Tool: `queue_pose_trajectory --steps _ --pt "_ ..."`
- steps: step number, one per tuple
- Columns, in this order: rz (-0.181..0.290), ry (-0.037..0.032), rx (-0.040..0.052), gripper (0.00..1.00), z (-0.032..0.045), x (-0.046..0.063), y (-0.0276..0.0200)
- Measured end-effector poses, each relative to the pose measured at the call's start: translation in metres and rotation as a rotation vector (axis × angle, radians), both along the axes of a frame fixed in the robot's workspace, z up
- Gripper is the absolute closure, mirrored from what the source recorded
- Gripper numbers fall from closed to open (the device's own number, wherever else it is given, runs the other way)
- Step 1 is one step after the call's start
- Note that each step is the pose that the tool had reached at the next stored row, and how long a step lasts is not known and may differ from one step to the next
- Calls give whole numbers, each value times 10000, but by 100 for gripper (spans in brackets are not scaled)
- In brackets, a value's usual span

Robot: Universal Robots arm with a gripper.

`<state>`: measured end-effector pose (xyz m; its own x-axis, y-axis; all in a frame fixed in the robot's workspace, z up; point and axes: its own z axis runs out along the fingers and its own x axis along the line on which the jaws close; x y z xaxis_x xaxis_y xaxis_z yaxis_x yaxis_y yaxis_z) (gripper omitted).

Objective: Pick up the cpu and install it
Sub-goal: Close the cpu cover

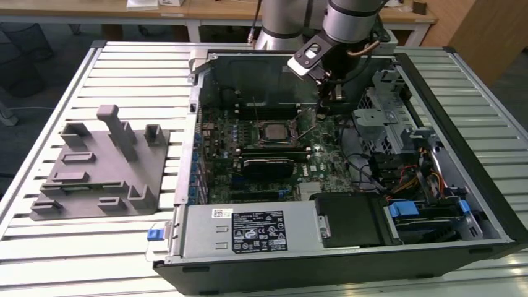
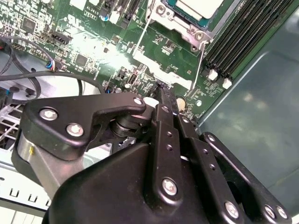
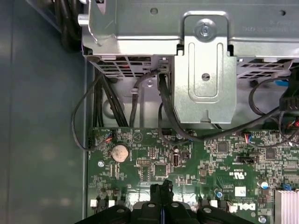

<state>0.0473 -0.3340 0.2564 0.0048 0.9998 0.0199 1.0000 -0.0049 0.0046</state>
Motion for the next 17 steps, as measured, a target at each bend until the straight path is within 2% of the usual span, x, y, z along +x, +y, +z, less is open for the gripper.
queue_pose_trajectory --steps 17 --pt "0 2 0 89 -145 26 5"
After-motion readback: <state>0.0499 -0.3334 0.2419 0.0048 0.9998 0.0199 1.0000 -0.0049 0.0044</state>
